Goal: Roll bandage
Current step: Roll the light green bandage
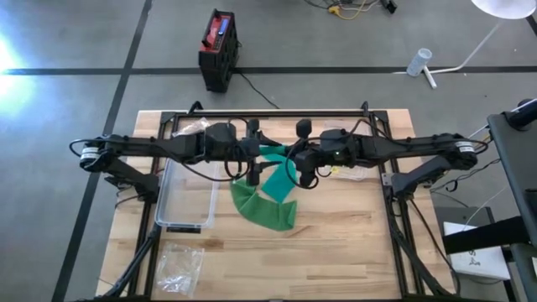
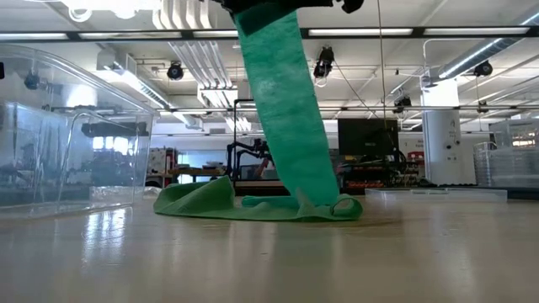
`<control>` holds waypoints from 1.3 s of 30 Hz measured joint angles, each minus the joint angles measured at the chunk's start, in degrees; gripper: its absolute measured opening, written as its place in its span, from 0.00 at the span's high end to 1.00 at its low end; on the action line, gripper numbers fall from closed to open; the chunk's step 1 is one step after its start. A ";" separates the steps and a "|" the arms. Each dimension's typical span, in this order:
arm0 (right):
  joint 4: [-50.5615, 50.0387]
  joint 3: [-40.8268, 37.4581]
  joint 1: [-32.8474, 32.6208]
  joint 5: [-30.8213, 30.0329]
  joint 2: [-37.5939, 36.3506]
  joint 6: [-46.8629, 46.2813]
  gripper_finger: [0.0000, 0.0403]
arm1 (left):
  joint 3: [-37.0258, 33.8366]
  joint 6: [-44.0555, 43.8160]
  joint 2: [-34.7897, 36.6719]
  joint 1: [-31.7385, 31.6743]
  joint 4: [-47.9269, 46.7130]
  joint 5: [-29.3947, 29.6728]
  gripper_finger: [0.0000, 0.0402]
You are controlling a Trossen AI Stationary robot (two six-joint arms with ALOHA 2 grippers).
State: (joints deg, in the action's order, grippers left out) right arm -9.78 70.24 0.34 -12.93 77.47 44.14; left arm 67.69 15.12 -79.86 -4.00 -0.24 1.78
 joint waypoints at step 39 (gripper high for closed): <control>2.67 0.00 0.23 4.90 -0.81 -8.55 0.99 | 1.96 6.71 4.15 1.61 -3.05 -1.17 0.41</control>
State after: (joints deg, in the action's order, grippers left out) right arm -7.11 70.24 0.57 -8.03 76.66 35.59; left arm 69.65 21.83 -75.71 -2.39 -3.29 0.61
